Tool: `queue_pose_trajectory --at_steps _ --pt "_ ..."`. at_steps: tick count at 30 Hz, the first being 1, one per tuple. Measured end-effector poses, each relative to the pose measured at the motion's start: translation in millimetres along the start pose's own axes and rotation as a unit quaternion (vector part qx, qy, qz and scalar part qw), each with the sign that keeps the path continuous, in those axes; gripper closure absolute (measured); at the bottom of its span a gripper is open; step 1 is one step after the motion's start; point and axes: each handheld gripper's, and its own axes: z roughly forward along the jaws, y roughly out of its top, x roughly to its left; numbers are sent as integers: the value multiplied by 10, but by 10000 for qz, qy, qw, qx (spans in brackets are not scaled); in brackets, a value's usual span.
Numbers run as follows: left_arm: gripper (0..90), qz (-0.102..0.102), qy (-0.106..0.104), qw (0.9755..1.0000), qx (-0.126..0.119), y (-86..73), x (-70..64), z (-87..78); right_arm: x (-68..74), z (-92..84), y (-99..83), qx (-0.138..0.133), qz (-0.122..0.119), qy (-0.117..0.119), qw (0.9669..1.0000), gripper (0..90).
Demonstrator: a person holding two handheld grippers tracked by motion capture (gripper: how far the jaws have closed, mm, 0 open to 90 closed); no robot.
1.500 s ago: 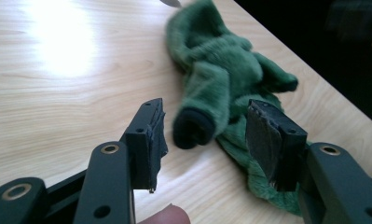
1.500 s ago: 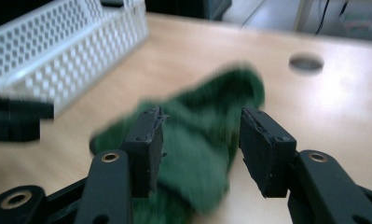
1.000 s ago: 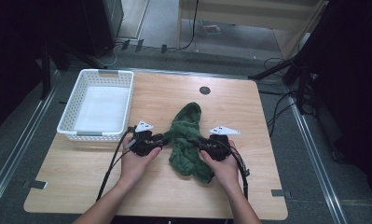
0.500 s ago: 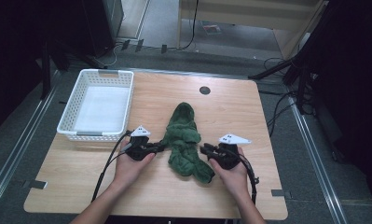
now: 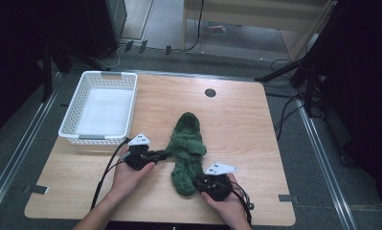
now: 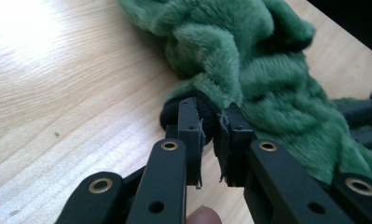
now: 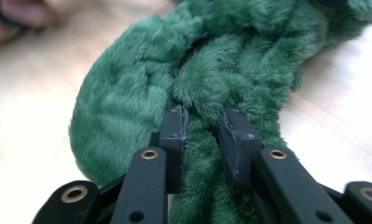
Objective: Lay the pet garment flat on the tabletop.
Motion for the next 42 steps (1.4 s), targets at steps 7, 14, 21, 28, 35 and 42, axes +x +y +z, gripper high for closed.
queue_pose_trajectory --at_steps 7,14,21,28,35,42 --pt "504 436 -742 9962 -116 113 -107 -190 88 -488 114 -572 -311 385 9971 576" --pt "443 -448 243 9964 -676 476 0 -44 -401 -545 814 -1017 410 -387 9932 501" --pt "443 -807 851 9930 132 792 149 540 -838 171 1062 -374 1236 -793 9884 548" --pt "701 -439 1104 9904 712 797 154 850 -891 342 1005 -189 935 -1012 9903 856" --pt "900 54 1719 9849 -183 880 157 627 -962 91 1034 -1045 257 -1431 9838 896" --pt "811 316 1610 9859 333 681 202 790 -1041 269 726 -415 -109 -1507 9876 823"
